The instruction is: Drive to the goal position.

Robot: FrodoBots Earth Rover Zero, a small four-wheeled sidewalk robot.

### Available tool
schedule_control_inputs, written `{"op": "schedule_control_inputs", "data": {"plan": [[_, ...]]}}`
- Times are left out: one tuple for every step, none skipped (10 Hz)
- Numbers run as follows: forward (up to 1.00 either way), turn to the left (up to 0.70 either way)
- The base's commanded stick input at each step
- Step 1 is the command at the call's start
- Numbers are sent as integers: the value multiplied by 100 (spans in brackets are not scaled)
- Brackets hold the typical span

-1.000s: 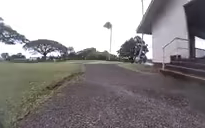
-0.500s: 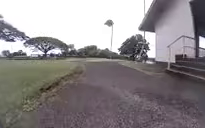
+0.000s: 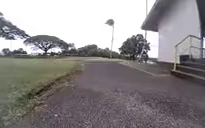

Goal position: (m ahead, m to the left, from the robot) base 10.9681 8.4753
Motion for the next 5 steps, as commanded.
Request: {"op": "schedule_control_inputs", "data": {"plan": [[70, 0], [70, 0], [70, 0], [70, 0], [70, 0]]}}
